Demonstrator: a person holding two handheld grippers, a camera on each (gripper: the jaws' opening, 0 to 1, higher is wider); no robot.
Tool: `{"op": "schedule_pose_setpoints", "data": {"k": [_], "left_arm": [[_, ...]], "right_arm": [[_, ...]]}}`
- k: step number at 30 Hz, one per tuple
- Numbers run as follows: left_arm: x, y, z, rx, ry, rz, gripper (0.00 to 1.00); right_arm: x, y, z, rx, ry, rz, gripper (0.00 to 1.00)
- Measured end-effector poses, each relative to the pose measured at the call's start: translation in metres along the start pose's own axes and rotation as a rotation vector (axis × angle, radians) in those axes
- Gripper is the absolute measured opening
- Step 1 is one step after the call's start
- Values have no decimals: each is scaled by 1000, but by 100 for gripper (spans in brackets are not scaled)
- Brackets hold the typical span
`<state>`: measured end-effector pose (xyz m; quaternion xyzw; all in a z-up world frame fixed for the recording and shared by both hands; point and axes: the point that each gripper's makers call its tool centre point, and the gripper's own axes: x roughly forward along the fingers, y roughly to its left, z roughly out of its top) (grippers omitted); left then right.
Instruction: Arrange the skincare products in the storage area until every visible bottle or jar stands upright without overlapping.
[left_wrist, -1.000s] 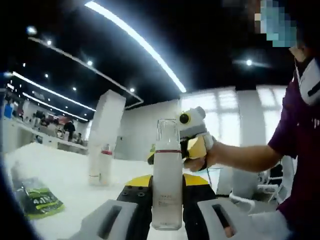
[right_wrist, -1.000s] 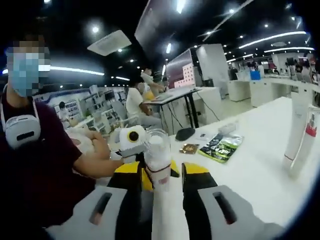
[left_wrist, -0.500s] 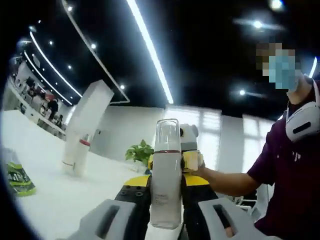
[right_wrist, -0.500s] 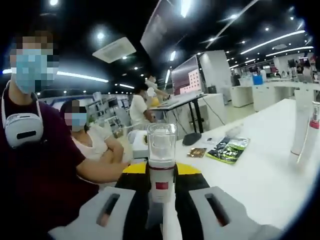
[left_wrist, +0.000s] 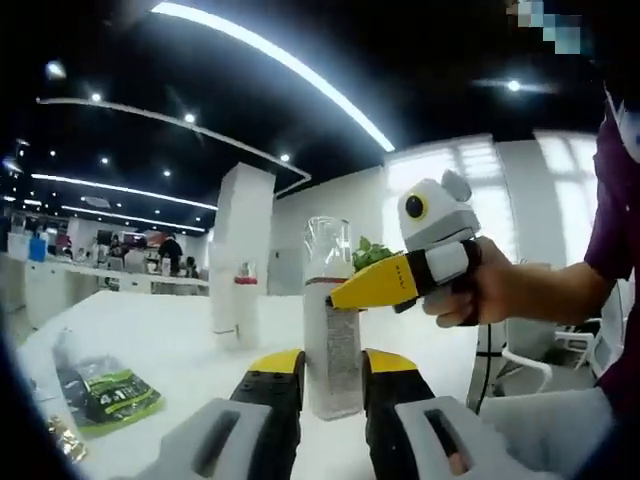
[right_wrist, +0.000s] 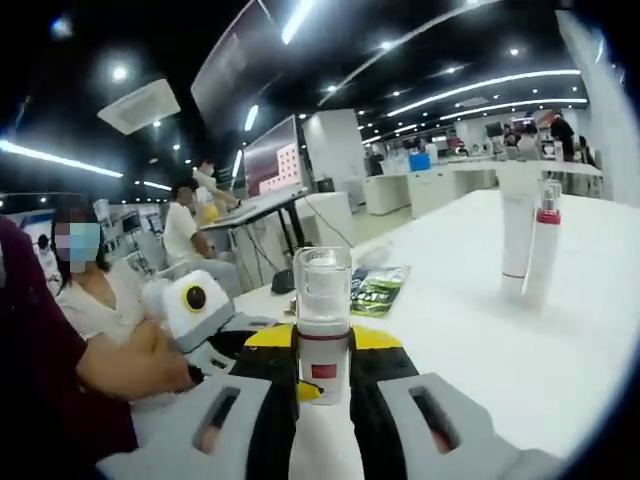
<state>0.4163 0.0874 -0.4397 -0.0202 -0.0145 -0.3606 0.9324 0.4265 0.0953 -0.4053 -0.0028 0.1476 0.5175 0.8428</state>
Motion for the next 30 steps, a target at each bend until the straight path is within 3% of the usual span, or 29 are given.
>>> {"op": "schedule_pose_setpoints", "data": {"k": [3,5,7,11,12,15,18,23,24,26,28,30], "left_arm": [[1,7,-3,111,36,100,22],[2,10,-3,118,44,137,21],[0,12,-3,72,47,137,20],[-4,14,1,11,18,105,19],[-4,12,3,-33,0,88,19],[-5,11,9,-158,-60,42,19],[-8,8,11,-179,-73,1,19],[-8,6,11,-151,-71,4,20],[-7,8,10,-75,-60,34,20],[-4,9,9,-17,-44,65,20],[-4,9,7,-9,-36,76,21],[-6,13,3,9,-26,100,21]], "right_arm": [[4,1,0,-10,-32,-55,17],[6,2,0,-5,-50,-75,17],[7,2,0,-1,-59,-83,17],[7,3,4,-3,-102,-95,18],[7,4,7,-42,-125,-104,18],[10,8,0,-104,-85,-108,18],[12,12,-3,-113,-86,-104,20],[13,11,-3,-163,-96,-158,18],[13,10,-2,-178,-104,-172,17],[13,8,-3,-194,-120,-189,17],[15,1,-4,-153,-138,-193,17],[14,-11,-2,-170,-153,-235,17]]}}
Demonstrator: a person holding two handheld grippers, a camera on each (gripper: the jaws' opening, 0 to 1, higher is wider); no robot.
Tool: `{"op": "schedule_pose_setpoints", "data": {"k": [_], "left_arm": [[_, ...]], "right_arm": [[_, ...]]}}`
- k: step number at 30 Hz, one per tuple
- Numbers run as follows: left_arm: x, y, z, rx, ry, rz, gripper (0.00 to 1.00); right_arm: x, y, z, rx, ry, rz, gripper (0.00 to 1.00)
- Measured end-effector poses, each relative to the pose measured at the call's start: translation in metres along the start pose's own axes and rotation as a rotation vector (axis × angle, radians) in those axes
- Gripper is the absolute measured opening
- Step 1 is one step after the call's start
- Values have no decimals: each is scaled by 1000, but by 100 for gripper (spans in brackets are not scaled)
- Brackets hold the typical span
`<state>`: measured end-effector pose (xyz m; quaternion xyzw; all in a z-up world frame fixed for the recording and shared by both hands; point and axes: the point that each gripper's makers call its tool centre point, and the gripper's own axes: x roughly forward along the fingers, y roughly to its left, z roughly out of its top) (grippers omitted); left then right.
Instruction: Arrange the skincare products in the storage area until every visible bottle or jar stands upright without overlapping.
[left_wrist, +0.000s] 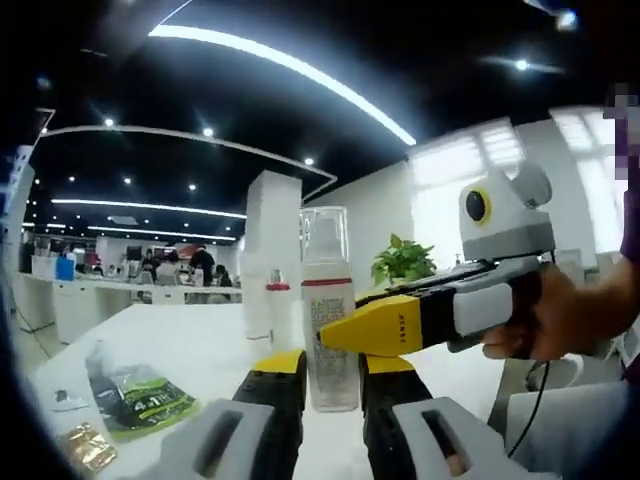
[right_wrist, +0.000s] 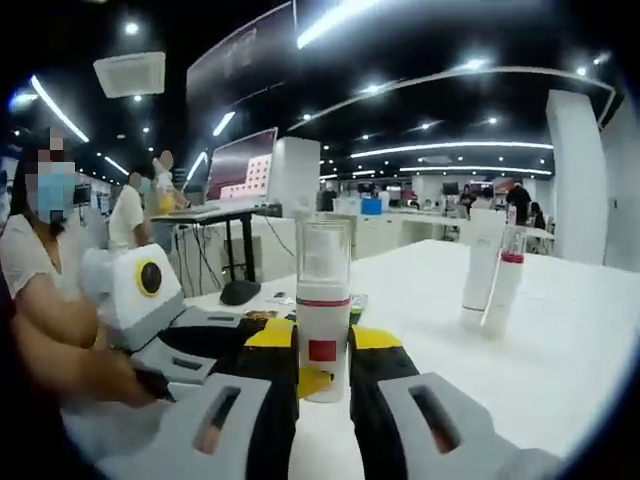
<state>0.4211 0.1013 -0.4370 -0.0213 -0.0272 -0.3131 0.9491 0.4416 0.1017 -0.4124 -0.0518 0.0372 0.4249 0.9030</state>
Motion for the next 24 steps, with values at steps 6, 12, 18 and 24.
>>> {"op": "schedule_pose_setpoints", "data": {"k": [6,12,18,24], "left_arm": [[-19,16,-14,-26,-14,108,38],[-35,20,-23,23,-46,166,42],[-36,28,-25,-36,-100,187,48],[-39,42,-37,-39,-56,226,47]], "right_arm": [[5,-73,4,78,-79,-178,17],[17,-147,-9,118,-89,-352,17],[39,-198,-38,105,-33,-464,17],[53,-213,-57,92,22,-492,17]]}}
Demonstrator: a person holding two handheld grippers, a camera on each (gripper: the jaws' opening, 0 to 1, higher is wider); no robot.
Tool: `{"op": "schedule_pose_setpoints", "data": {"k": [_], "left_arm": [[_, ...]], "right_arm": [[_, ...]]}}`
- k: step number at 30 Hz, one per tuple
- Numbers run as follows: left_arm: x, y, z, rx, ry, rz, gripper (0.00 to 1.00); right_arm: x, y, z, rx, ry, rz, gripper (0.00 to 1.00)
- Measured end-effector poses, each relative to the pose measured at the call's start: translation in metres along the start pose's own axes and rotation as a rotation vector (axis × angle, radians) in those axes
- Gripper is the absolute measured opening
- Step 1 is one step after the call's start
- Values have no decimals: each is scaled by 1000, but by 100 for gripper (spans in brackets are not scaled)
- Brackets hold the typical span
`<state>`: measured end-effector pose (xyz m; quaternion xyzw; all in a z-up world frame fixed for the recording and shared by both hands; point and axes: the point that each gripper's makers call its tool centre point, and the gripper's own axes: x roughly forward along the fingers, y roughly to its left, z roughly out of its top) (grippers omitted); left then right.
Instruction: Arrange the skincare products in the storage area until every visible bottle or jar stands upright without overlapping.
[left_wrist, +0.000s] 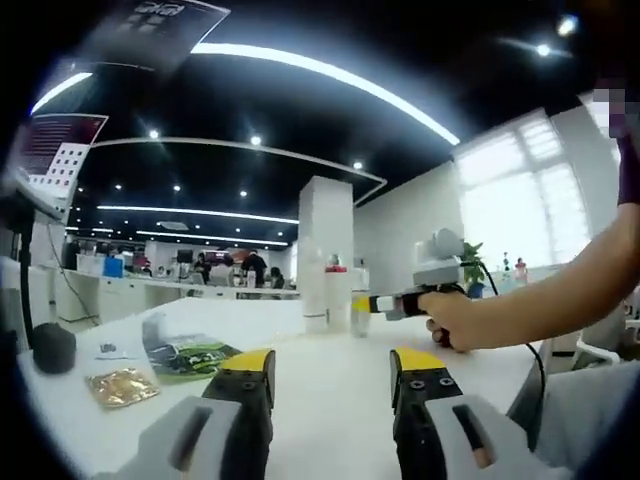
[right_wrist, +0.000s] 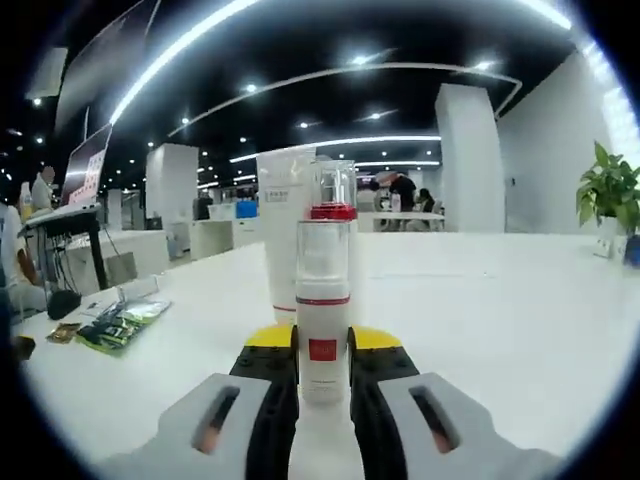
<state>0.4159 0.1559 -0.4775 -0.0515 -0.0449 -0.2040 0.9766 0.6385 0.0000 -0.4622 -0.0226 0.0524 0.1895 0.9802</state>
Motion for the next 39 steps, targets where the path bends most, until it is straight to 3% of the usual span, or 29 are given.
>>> {"op": "schedule_pose_setpoints", "data": {"k": [3,27,39], "left_arm": [[-1,1,-3,21,17,8,46],[0,2,1,-38,-20,6,45],[8,-16,-11,42,46,-65,42]], "right_arm": [[8,-1,1,-69,-16,-15,17],[18,-4,-5,-106,21,-70,18],[26,-7,-6,-106,31,-81,18]]}}
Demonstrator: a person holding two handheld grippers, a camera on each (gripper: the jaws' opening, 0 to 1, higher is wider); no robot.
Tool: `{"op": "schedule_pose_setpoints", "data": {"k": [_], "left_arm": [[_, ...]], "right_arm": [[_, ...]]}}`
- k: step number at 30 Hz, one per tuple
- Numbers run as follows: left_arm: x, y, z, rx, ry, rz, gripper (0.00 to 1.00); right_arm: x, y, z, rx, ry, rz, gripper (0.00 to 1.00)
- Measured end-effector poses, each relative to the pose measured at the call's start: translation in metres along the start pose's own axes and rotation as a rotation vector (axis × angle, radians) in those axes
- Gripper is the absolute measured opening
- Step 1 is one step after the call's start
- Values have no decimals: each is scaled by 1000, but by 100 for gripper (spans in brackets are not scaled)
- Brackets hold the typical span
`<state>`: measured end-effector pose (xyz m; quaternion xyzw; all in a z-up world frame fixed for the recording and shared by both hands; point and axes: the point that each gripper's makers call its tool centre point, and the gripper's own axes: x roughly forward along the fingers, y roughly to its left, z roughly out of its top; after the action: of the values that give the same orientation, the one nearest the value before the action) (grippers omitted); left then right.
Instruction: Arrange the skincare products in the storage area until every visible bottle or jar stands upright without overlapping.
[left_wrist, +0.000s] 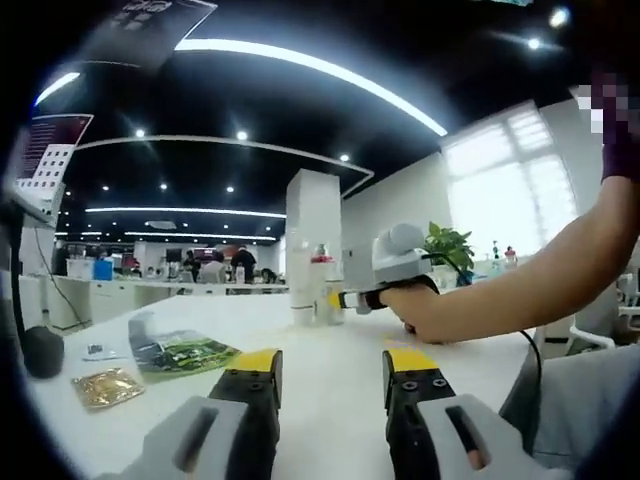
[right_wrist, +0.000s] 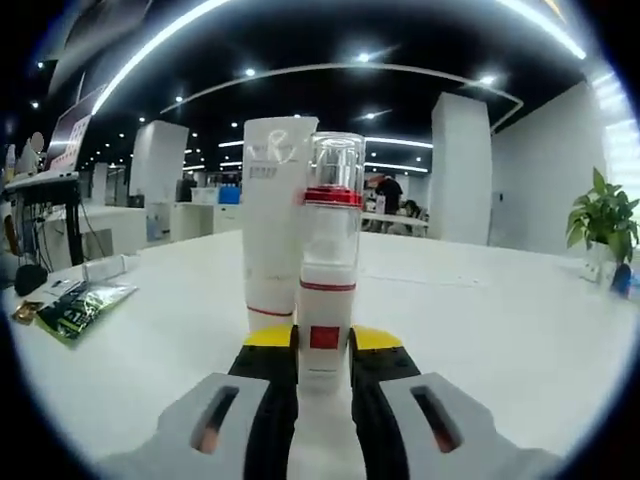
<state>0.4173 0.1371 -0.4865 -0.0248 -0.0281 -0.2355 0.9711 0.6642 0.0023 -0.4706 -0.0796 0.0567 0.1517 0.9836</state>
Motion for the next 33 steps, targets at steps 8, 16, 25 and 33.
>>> {"op": "schedule_pose_setpoints", "data": {"k": [8,16,25,33], "left_arm": [[-1,-6,-1,15,11,-22,42],[-1,-4,-3,16,22,-16,42],[0,-6,-6,24,37,-21,42],[3,-8,-7,32,42,-23,43]], "right_arm": [[-5,3,0,-12,-1,19,27],[-12,6,-1,-41,-2,44,21],[-9,2,-1,-28,-7,24,18],[-8,2,-1,-25,-6,22,27]]}}
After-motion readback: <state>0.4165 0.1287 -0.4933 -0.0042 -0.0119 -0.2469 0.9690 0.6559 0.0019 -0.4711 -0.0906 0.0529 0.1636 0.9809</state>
